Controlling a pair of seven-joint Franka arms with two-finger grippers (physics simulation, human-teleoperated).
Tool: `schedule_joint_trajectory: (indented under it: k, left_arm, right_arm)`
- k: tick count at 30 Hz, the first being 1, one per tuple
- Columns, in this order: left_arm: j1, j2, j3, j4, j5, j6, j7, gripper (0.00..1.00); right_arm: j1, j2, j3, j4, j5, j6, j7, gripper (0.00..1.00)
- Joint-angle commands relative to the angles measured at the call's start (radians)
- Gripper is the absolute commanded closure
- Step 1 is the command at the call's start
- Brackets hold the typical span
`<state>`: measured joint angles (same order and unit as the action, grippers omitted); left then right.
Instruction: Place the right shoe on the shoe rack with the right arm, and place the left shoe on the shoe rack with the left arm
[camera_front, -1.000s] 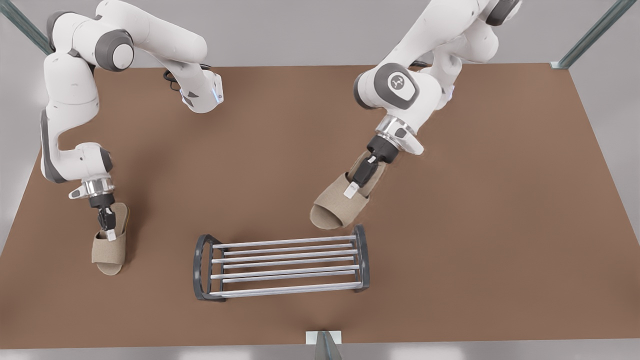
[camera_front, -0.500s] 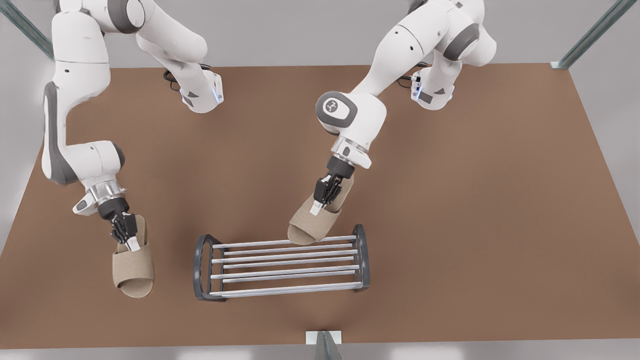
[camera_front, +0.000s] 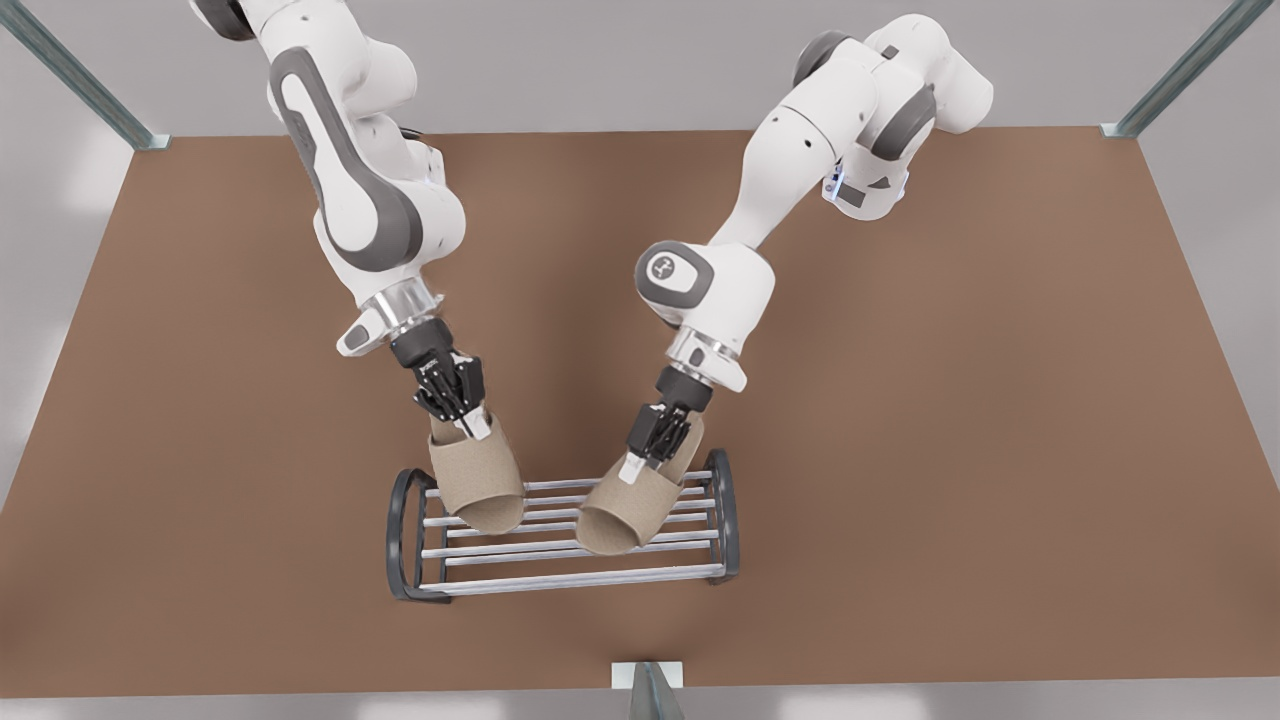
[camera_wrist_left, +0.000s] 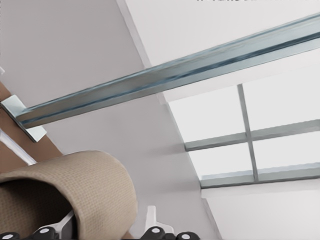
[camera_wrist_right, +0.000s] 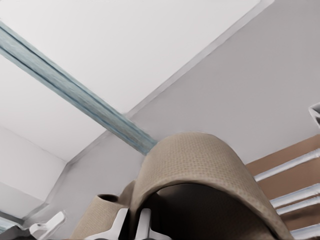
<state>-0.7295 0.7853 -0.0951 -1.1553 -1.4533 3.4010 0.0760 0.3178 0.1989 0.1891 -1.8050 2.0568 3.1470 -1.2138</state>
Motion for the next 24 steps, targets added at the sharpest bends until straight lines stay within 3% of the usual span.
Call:
schedule_joint_trajectory:
  k: [1, 9, 15, 17, 19, 21, 22, 24]
  left_arm:
    - [0.005, 0.006, 0.005, 0.006, 0.001, -0.023, -0.097, 0.00]
    - [0.009, 0.046, 0.037, 0.054, 0.007, -0.063, -0.099, 0.00]
    - [-0.001, 0.031, 0.034, 0.045, 0.002, -0.054, -0.108, 0.00]
    - [0.007, -0.136, 0.034, -0.121, -0.054, -0.052, -0.150, 0.00]
    - [0.047, -0.503, 0.034, -0.447, -0.280, -0.031, -0.151, 0.00]
    - [0.047, -0.742, 0.000, -0.835, -0.275, -0.011, 0.034, 0.00]
    - [0.048, -0.791, -0.032, -0.961, -0.275, -0.011, 0.146, 0.00]
    - [0.165, -0.844, -0.025, -0.906, -0.268, -0.014, 0.162, 0.00]
  right_arm:
    - [-0.054, 0.045, -0.013, 0.035, -0.027, 0.157, 0.441, 0.78]
    - [-0.042, 0.050, -0.008, 0.056, -0.030, 0.185, 0.441, 0.78]
    - [0.118, 0.086, -0.036, 0.110, -0.033, 0.237, 0.442, 0.78]
    - [0.142, 0.093, -0.036, 0.122, -0.033, 0.242, 0.442, 0.78]
    - [0.155, 0.131, -0.036, 0.144, -0.035, 0.243, 0.442, 0.78]
    - [0.187, 0.189, -0.042, 0.177, -0.037, 0.243, 0.442, 0.79]
    - [0.188, 0.206, -0.042, 0.181, -0.050, 0.243, 0.442, 0.79]
    - [0.191, 0.254, -0.042, 0.205, -0.075, 0.243, 0.442, 0.79]
